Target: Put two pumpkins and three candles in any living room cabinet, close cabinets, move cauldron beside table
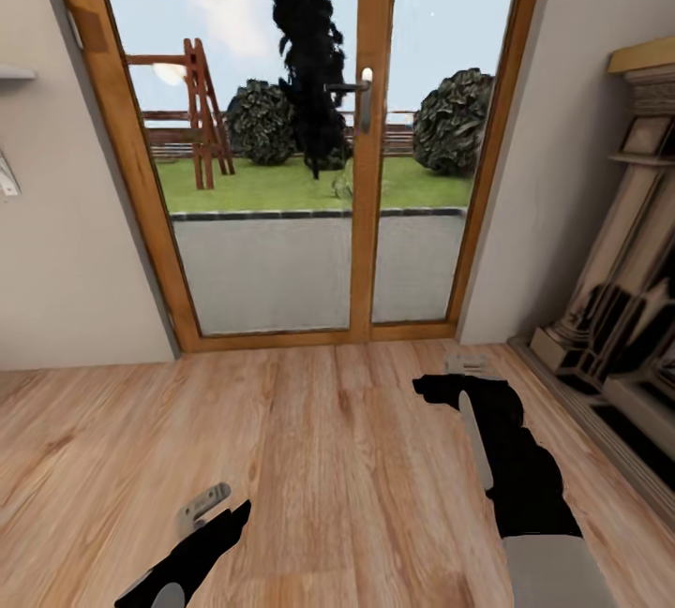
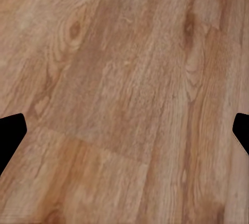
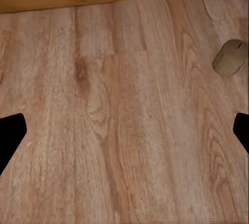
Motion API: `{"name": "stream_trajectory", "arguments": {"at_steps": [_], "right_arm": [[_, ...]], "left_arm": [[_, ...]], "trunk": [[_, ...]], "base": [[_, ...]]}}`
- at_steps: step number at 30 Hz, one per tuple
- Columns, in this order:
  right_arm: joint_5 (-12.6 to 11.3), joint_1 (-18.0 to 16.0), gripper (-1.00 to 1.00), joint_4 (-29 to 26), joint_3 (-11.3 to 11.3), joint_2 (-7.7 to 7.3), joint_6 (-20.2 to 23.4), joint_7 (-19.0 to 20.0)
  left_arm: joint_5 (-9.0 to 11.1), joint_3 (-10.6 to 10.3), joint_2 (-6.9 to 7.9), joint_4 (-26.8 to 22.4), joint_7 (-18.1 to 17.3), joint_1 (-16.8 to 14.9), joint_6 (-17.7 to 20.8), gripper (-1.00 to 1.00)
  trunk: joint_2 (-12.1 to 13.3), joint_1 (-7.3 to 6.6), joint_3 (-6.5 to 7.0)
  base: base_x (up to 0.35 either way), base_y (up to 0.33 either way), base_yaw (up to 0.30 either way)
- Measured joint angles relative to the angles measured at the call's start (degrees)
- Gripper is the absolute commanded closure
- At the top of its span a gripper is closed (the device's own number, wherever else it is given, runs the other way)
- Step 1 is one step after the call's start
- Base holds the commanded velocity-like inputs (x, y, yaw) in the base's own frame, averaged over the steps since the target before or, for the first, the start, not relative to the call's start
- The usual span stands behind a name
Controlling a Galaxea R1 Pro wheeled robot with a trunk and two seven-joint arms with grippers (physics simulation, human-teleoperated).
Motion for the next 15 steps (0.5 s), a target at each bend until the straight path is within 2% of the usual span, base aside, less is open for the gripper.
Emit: {"name": "stream_trajectory", "arguments": {"at_steps": [2,3,5,8,10,15], "right_arm": [[0.0,-2.9,-1.00,5.1,-2.0,-0.08,-0.3,-1.2],[0.2,-5.2,-1.00,10.1,-3.4,-0.42,-1.3,-2.2],[0.1,-5.4,-1.00,10.8,-3.6,-0.50,-1.9,-2.2],[0.2,-4.5,-1.00,9.6,-3.8,-0.57,-2.4,-2.2],[0.2,-3.1,-1.00,7.7,-3.8,-0.73,-2.6,-2.2],[0.1,0.4,-1.00,6.2,-3.8,-4.33,-4.2,-1.9]], "left_arm": [[0.0,0.0,0.01,0.1,0.0,0.0,0.0,-1.00],[0.0,0.0,0.03,0.8,-0.5,-0.4,0.4,-1.00],[0.0,-0.1,0.07,1.1,-0.7,-0.5,0.6,-1.00],[0.0,-0.1,0.11,1.4,-0.7,-0.8,1.3,-1.00],[0.0,-0.1,0.19,1.5,-0.8,-0.9,3.2,-1.00],[0.1,-0.1,0.00,4.2,-0.8,-2.4,6.1,-1.00]], "trunk": [[0.0,0.00,0.00],[0.0,0.00,0.00],[0.0,0.00,0.00],[0.0,0.00,0.00],[0.0,0.00,0.00],[0.0,0.00,0.00]], "base": [[0.344,0.000,-0.001],[0.344,0.000,0.000],[0.344,0.000,0.000],[0.344,0.000,0.000],[0.344,0.000,-0.002],[0.344,-0.025,-0.148]]}}
